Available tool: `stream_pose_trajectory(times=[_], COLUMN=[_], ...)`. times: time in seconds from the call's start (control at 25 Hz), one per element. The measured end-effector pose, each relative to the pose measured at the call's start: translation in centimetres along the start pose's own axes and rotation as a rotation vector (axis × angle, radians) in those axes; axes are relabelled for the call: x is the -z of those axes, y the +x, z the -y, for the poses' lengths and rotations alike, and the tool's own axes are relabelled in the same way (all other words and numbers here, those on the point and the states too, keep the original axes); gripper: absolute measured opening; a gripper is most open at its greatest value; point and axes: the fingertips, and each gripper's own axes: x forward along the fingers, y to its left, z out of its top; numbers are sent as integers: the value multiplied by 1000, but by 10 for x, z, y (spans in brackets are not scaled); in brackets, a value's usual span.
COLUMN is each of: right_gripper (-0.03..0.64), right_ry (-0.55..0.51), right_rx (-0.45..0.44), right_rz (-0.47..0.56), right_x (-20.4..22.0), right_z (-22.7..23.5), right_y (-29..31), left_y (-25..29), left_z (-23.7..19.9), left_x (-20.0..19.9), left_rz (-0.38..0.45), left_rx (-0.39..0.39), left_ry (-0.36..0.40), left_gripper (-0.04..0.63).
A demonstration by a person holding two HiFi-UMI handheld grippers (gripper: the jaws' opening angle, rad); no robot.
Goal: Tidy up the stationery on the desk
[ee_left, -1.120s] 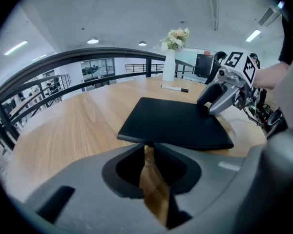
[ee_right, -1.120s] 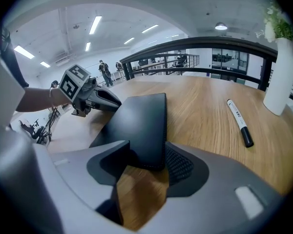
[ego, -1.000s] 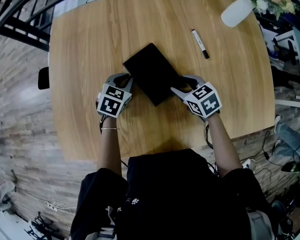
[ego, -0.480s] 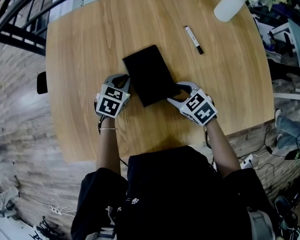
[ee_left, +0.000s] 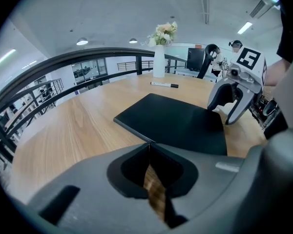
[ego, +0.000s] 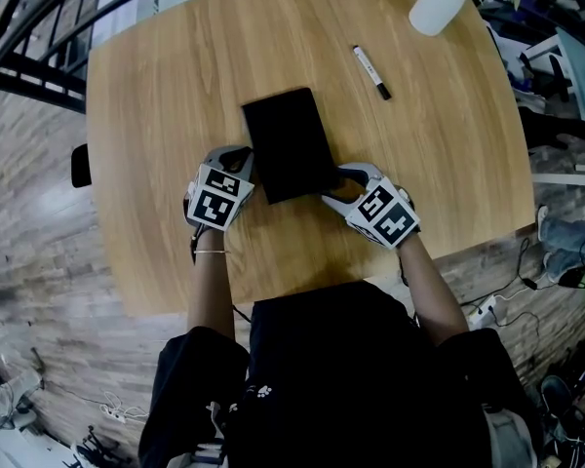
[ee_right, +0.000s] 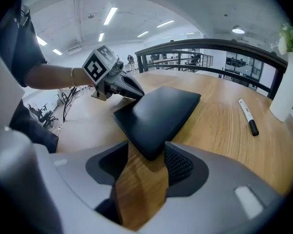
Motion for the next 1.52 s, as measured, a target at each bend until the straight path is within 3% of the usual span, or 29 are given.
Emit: stream_pose_trajectory(times=[0.32, 0.44, 0.68, 0.96, 1.04, 1.08, 1.2, 1.28, 1.52], right_gripper=[239, 199, 204, 195, 193, 193, 190, 182, 172], right_ry=[-6, 36, 206, 302, 322, 329, 336, 332, 354], right_rx=[-1, -13, 9, -16, -29, -35, -54, -60, -60], right_rz=[-7, -18, 87, 89, 100, 103, 98, 88, 78], right_x=[7, 12, -3, -5, -6, -6, -8, -9, -8], right_z=[-5, 0, 20, 29, 29, 29, 27, 25, 24], right_y=[-4, -8, -12, -8, -8, -8, -4, -1, -1], left_y=[-3, -7, -17, -27, -29, -28, -22, -20, -19], left_z=[18, 25, 31, 42, 49, 55, 74, 78, 77], left_x=[5, 8, 15, 13, 12, 12, 11, 11, 10], left_rz=[-21, -34, 7, 64, 73, 71, 43, 30, 48], left_rx=[22, 31, 63, 81, 113, 142, 193, 175, 158], left_ry=[20, 9, -169, -322, -361, -379, -379, -357, -414], left_gripper=[-17, -4, 64, 91, 132, 192, 225, 221, 212])
